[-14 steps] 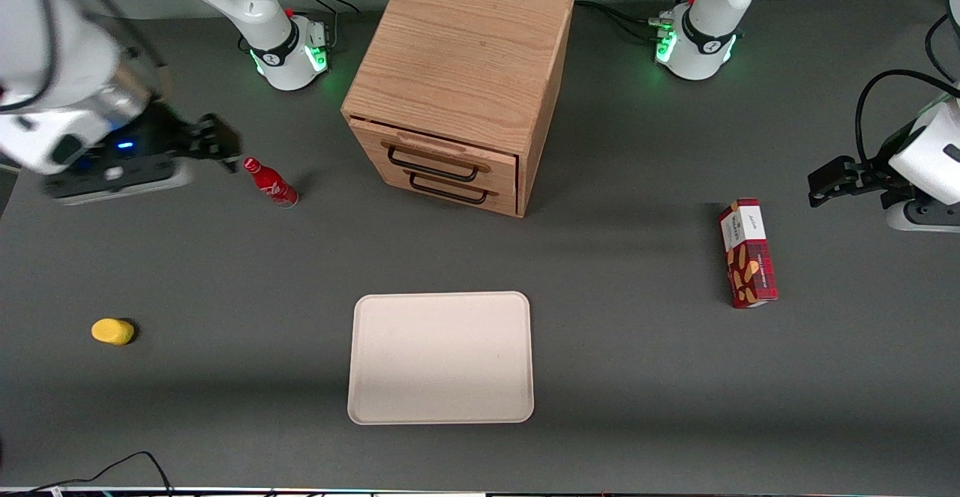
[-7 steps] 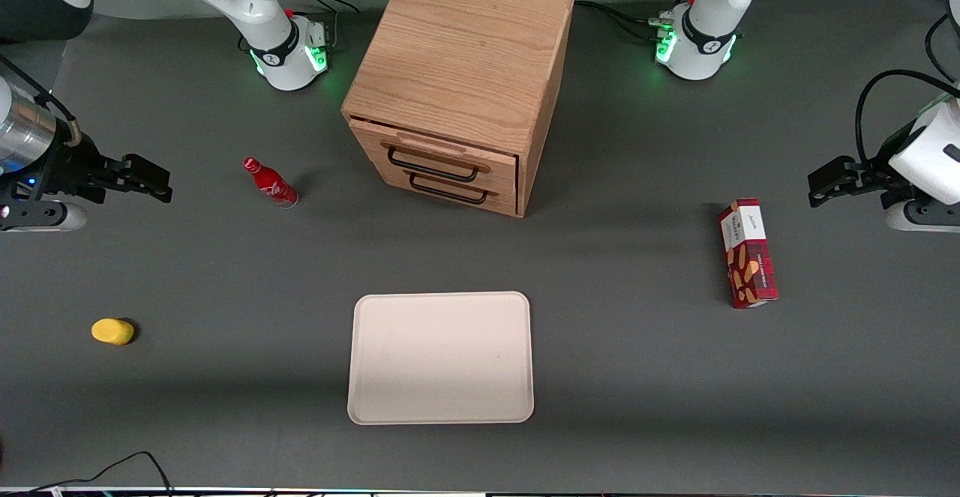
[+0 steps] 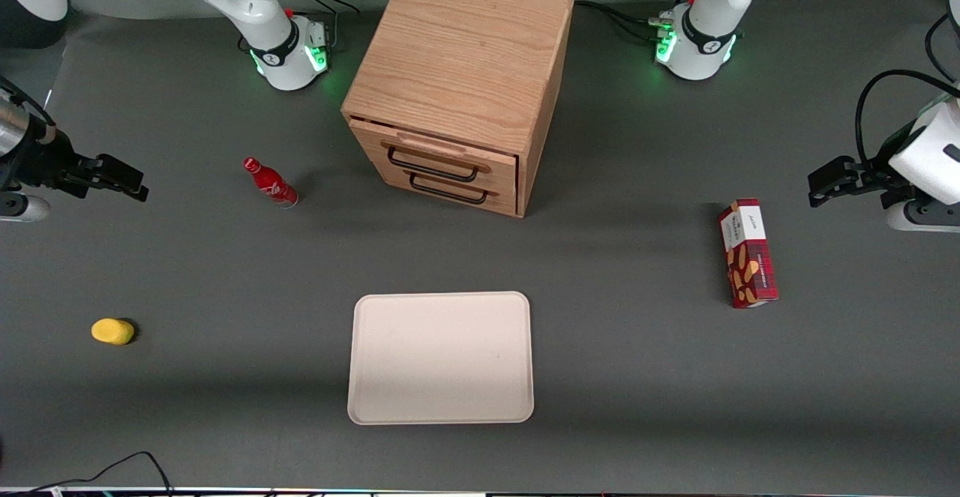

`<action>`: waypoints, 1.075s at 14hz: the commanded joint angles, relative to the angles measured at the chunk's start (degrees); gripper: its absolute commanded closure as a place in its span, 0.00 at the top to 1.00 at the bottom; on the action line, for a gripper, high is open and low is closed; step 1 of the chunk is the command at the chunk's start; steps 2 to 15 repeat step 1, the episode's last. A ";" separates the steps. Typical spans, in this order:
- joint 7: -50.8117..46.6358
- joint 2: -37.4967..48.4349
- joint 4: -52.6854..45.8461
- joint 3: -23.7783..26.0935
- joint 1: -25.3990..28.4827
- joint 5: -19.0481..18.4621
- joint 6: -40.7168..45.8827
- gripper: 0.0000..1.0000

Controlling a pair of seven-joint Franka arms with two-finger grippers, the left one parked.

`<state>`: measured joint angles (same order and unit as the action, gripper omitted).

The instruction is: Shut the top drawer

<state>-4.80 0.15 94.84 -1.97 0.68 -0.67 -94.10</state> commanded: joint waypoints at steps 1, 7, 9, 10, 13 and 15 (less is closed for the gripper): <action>1.19 1.17 1.48 -0.32 -0.06 1.02 -1.00 1.00; 1.19 1.17 1.48 -0.32 -0.06 1.02 -1.00 1.00; 1.19 1.17 1.48 -0.32 -0.06 1.02 -1.00 1.00; 1.19 1.17 1.48 -0.32 -0.06 1.02 -1.00 1.00; 1.19 1.17 1.48 -0.32 -0.06 1.02 -1.00 1.00; 1.19 1.17 1.48 -0.32 -0.06 1.02 -1.00 1.00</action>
